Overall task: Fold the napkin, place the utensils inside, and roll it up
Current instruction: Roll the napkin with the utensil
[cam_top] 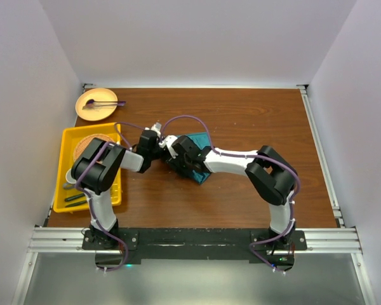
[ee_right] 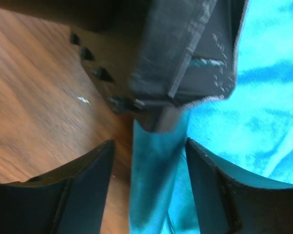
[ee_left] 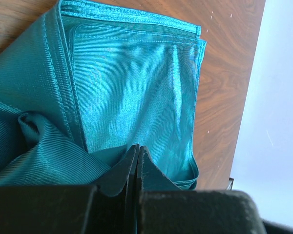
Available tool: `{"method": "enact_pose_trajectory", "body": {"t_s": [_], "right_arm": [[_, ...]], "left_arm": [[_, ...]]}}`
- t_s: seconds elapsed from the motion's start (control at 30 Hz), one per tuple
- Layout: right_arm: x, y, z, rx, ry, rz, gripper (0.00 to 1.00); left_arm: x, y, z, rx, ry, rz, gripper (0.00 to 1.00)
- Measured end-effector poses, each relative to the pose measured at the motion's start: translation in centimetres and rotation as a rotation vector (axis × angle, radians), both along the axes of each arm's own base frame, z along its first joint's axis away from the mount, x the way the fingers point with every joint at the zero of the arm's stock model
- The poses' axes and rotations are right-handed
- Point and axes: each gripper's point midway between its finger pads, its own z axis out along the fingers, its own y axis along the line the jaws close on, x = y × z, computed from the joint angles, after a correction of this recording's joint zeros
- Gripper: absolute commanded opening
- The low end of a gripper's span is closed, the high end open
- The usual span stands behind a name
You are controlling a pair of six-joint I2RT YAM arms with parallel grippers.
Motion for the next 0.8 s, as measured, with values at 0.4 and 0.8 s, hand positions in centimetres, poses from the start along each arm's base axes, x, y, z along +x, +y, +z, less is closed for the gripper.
{"method": "enact_pose_trajectory", "body": {"t_s": [0.4, 0.8], "right_arm": [[0.5, 2.3, -0.3, 0.222, 0.139, -0.093, 0.00], [-0.9, 2.9, -0.3, 0.716, 0.609, -0.248, 0.00]], "left_arm": [[0.2, 3.0, 2.1, 0.207, 0.023, 0.029, 0.51], [-1.8, 7.9, 5.6, 0.365, -0.012, 0.064, 0.74]]}}
